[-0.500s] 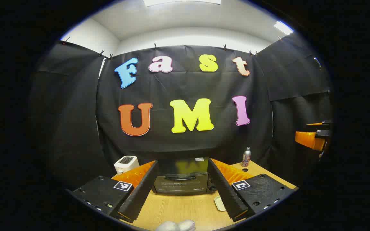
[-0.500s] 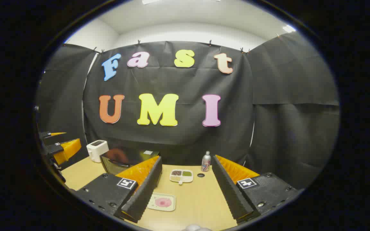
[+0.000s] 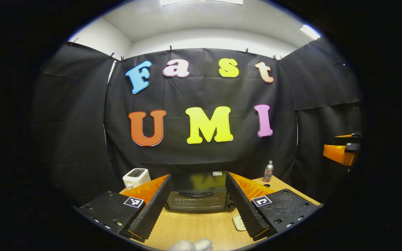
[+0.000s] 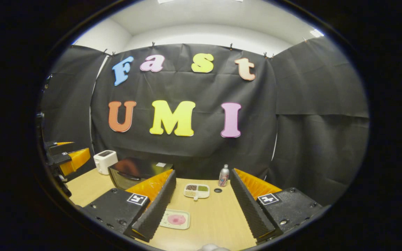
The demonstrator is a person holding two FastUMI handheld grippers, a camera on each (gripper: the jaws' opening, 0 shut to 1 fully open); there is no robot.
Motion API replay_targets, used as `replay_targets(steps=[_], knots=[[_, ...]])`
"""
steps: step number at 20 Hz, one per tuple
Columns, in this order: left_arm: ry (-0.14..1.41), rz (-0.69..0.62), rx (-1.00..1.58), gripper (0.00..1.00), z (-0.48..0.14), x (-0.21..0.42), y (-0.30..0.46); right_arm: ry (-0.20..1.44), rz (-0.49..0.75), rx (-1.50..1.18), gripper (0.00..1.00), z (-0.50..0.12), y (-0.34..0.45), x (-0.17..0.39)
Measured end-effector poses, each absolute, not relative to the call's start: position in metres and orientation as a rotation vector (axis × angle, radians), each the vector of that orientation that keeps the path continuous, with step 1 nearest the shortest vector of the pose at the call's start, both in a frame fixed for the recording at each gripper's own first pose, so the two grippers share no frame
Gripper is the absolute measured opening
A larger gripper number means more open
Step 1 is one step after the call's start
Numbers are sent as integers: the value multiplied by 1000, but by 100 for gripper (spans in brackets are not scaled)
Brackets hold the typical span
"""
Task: Open the electric oven with the left hand, put the food in, and close the electric oven.
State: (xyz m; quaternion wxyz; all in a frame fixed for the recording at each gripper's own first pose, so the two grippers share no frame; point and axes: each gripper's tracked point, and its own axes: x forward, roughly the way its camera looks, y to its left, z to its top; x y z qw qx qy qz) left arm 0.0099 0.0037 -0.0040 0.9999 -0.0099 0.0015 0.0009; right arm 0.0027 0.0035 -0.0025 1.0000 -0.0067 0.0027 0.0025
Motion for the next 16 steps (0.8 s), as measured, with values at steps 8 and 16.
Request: replay_targets(steps=[8, 16], knots=[[11, -6, -9, 97, -19, 36, 5, 11, -18, -17, 96, -1, -7, 0], [56, -27, -24, 97, -61, 119, 7, 54, -93, -28, 96, -7, -28, -9]])
